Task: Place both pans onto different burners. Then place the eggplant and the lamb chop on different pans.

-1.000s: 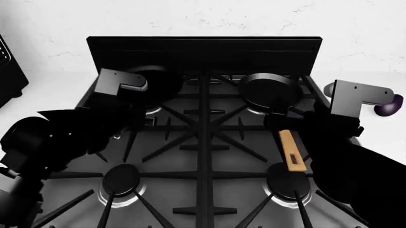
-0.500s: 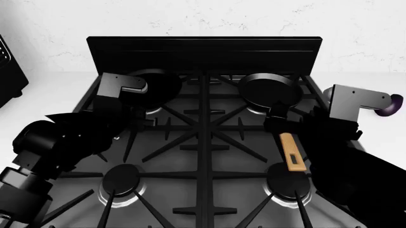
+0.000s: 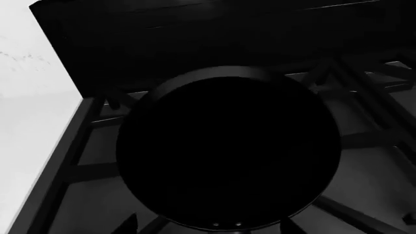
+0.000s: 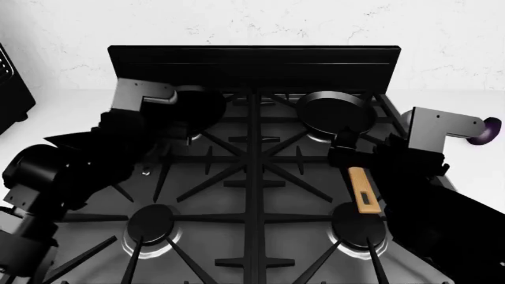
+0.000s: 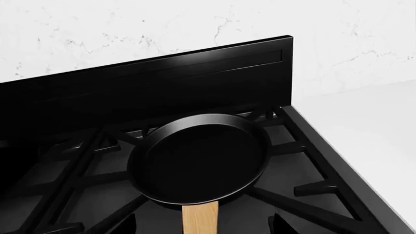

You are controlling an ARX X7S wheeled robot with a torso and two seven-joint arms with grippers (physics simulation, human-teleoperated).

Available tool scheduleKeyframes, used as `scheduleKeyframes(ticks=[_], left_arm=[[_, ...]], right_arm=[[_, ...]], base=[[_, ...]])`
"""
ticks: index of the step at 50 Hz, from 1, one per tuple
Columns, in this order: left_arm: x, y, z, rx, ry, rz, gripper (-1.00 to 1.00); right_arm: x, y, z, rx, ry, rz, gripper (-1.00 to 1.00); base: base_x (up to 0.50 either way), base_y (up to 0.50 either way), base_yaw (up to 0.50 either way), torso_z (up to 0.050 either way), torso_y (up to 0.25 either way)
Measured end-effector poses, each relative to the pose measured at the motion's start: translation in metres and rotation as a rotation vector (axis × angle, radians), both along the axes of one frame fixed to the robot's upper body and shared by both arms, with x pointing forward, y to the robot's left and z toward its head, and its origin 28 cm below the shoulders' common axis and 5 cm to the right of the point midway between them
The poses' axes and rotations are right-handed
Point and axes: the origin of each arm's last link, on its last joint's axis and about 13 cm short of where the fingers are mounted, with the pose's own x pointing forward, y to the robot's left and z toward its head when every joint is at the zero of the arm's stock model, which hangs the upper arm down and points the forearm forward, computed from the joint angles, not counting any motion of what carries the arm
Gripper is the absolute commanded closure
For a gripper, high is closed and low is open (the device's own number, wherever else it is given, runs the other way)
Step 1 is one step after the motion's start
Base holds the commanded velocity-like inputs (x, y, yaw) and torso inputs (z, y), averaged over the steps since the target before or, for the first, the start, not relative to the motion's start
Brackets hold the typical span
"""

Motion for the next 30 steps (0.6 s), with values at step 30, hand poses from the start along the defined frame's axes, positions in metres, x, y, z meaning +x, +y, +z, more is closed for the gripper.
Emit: scheduleKeyframes(ticks=[30], left_arm=[[-0.031, -0.002, 0.027, -0.075, -0.145, -0.036, -1.00]], right_arm=[[-0.006, -0.001, 0.002, 0.012, -0.021, -0.002, -1.00]], base=[[0.00, 0.00, 0.00, 0.000, 0.000]])
